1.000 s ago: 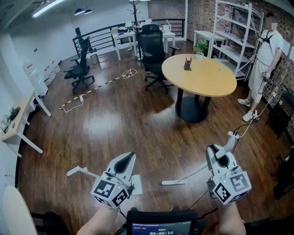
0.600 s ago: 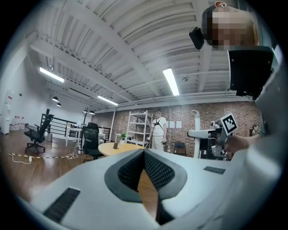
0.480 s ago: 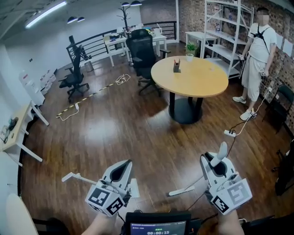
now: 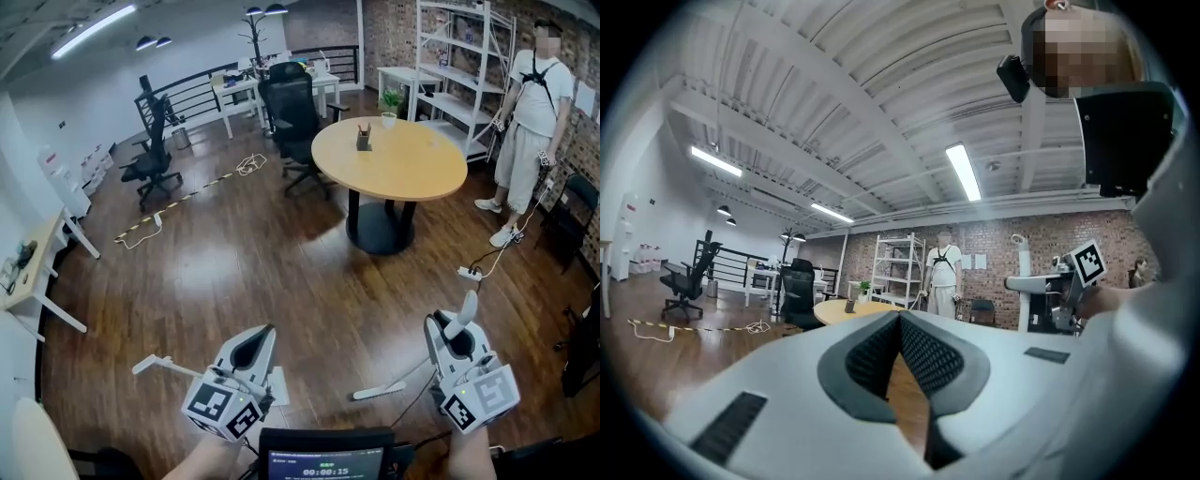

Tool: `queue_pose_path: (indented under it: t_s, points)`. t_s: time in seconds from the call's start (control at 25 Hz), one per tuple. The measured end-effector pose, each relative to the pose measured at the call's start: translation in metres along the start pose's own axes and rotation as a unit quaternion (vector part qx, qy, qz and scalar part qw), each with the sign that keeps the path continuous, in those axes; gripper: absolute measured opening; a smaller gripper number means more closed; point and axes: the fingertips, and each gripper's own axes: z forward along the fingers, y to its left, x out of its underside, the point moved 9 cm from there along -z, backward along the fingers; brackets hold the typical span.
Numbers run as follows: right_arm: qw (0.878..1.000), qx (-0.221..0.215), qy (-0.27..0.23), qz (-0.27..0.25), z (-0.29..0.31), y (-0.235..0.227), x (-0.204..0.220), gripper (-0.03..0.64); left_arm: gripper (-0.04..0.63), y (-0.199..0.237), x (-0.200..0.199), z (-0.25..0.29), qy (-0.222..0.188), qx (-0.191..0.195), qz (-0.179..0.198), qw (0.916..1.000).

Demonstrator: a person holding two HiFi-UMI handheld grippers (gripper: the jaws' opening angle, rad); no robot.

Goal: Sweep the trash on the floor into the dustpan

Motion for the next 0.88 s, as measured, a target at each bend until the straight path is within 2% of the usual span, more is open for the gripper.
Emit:
queue_pose_path:
  t_s: [0.12, 0.52, 0.72, 0.88]
  points:
    - [1.000, 0.002, 0.001, 0.004, 0.002, 0.014, 0.002, 0.069, 0.016, 0.008, -0.004, -0.009, -0.004, 0.011, 0.009, 0.9999]
    - [1.000, -0.008, -0.004, 0.011, 0.004, 0.025, -0.004, 0.067, 0.015, 0.013, 0.000, -0.019, -0.002, 0.011, -0.001, 0.9999]
    - [1.000, -0.013, -0.009, 0.009, 0.000, -0.007, 0.001, 0.067, 0.017, -0.006, 0.006, 0.006, -0.005, 0.008, -0.001, 1.0000]
    - [1.000, -0.016, -0.006, 0.002, 0.004, 0.014, -0.007, 0.069, 0.017, 0.003, -0.003, -0.011, -0.009, 0.013, -0.001, 0.9999]
